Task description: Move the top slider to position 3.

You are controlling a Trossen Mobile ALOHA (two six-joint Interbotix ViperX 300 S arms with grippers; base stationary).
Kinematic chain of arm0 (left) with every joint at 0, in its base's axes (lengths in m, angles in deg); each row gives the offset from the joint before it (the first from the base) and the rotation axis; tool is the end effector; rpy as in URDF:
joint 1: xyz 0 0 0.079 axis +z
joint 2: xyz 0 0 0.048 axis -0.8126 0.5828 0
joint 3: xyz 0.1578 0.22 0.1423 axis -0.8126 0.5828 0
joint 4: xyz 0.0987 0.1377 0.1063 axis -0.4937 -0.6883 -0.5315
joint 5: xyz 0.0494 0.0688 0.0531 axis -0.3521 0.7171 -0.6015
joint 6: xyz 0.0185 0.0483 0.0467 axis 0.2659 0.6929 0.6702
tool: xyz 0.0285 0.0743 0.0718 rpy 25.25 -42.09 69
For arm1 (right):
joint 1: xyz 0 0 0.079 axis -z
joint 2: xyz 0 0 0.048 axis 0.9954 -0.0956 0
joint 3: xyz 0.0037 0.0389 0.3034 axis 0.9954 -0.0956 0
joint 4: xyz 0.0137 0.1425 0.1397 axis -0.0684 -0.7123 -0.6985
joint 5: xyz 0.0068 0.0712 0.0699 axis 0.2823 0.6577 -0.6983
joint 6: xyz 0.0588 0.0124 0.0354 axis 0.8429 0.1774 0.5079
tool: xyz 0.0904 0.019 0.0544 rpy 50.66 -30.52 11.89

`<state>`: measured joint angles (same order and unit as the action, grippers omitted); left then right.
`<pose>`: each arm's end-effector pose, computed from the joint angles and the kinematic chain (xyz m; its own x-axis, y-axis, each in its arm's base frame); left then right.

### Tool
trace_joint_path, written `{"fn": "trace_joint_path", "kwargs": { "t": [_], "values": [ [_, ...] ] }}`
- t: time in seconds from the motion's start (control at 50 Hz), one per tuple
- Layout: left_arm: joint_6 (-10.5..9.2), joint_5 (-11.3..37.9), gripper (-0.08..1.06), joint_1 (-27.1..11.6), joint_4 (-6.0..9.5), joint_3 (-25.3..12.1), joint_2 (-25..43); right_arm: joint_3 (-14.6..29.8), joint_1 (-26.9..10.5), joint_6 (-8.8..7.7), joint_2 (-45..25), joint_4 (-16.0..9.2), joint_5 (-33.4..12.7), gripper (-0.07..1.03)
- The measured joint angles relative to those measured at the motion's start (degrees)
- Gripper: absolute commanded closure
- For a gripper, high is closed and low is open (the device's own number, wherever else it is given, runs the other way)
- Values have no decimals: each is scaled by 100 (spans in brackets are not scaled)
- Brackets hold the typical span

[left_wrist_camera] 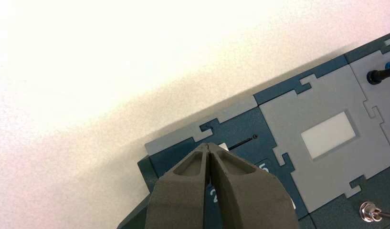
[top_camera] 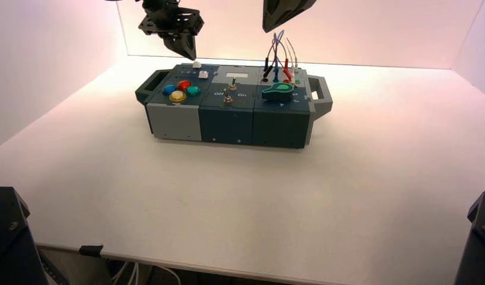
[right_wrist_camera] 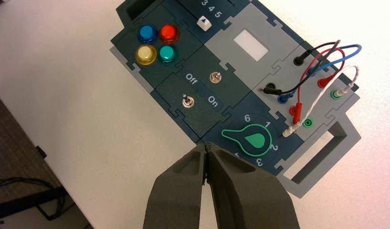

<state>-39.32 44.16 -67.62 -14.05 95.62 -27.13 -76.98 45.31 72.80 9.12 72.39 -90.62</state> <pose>0.4755 -0.1575 0.0484 0.3911 -0.3489 -0.8517 0.5103 0.8523 -0.1148 0.2756 0.2358 0.1651 0.3949 0.3839 -0.8347 -0.6309 0.7738 0.0574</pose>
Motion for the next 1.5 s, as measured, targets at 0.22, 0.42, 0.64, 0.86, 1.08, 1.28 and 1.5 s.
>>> {"fn": "trace_joint_path", "kwargs": {
  "t": [0.22,0.42,0.64,0.86,1.08,1.28,1.5],
  "values": [
    [0,0,100,35,-35,9,0,9,9,9,-9,-9,9,98],
    [9,44,100,44,-26,9,26,0,0,0,-9,0,0,98],
    [0,105,100,35,-9,9,70,0,0,0,-9,0,0,98],
    [0,123,100,44,-18,0,88,0,0,0,-9,0,0,98],
    [0,149,100,44,-9,9,88,0,0,0,-9,0,0,98],
    [9,185,100,62,-26,9,79,0,0,0,-9,0,9,98],
    [0,519,100,149,-26,0,-141,0,0,0,-9,0,-18,98]
  ]
}}
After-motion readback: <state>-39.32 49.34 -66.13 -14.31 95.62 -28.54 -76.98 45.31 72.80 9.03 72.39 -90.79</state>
